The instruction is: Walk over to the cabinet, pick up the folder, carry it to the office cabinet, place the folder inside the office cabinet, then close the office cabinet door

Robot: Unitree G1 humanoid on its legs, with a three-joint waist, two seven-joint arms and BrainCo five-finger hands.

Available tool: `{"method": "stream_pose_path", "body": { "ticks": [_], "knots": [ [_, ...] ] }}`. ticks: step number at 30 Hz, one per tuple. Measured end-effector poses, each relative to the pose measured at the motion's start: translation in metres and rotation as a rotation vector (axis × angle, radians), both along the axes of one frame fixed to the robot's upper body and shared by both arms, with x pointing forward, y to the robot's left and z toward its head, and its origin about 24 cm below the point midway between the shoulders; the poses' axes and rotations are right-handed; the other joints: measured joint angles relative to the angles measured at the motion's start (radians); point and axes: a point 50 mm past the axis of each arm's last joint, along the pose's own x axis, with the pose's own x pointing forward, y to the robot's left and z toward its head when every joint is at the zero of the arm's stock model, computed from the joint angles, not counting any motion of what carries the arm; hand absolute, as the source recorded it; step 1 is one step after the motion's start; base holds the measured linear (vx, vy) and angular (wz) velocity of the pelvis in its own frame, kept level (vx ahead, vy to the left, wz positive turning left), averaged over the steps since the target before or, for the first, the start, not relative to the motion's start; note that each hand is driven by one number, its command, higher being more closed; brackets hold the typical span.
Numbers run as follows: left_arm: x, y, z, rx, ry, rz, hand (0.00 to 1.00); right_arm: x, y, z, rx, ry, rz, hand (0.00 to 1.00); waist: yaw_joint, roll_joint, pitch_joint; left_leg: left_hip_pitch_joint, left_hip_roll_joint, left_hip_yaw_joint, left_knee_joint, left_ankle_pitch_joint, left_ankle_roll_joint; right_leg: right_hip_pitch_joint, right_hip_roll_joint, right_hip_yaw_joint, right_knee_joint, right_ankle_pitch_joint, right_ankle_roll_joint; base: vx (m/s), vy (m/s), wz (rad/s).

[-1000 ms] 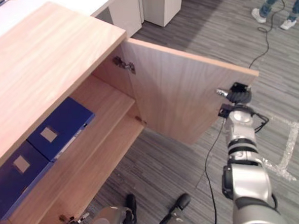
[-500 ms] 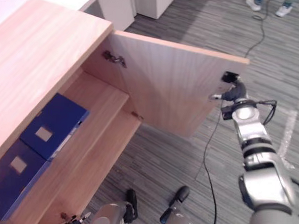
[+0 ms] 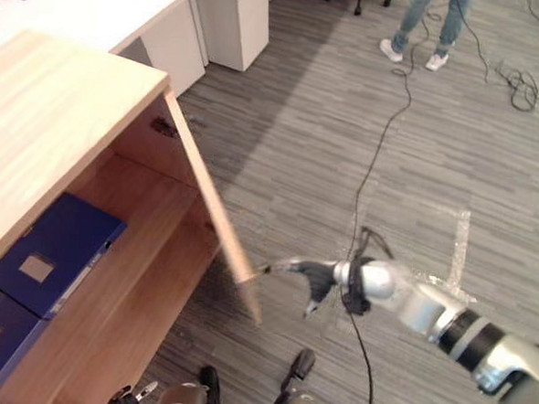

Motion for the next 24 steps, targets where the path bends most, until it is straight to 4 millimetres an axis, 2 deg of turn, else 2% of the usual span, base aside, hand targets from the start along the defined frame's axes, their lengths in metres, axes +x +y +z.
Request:
{"method": "stream_pose_path", "body": {
  "ticks": [3,5,12,19,24],
  "knots": [
    [-0.002,0.005,0.001,0.012,0.004,0.010,0.00,-0.008,0.013,0.000,0.027,0.007,0.063,0.00,0.009,-0.024,-0.020,0.003,0.001,0.005,-0.001,0.002,-0.002,0.000,0.000,0.005,0.000,0.000,0.000,-0.01,0.016,-0.05],
    [-0.002,0.006,0.001,0.013,0.005,0.016,0.00,-0.016,0.023,-0.007,0.034,0.040,0.108,0.00,0.013,-0.036,-0.035,0.005,0.003,0.007,-0.003,0.003,-0.004,-0.001,-0.002,0.006,0.000,-0.001,-0.001,0.02,0.032,-0.04],
    [-0.006,0.010,0.000,0.012,0.019,0.058,0.00,-0.036,0.055,-0.032,0.031,0.131,0.244,0.00,0.031,-0.046,-0.051,0.004,0.003,0.005,-0.004,0.005,-0.005,-0.001,-0.001,0.004,0.002,-0.001,-0.001,0.00,0.003,0.01],
    [-0.014,0.013,-0.002,0.008,0.048,0.111,0.00,-0.030,0.068,-0.045,0.022,0.135,0.240,0.00,0.038,-0.064,-0.078,0.005,0.001,-0.017,-0.004,0.008,-0.004,0.017,-0.005,-0.018,0.002,-0.001,-0.001,0.02,0.029,0.10],
    [-0.010,0.012,-0.002,-0.005,0.028,0.141,0.00,-0.018,0.071,-0.067,0.021,0.121,0.128,0.00,0.054,-0.069,-0.086,0.006,-0.004,-0.041,-0.008,0.016,-0.004,0.033,-0.009,-0.039,0.001,-0.006,-0.005,-0.01,0.021,0.15]
  ]
}}
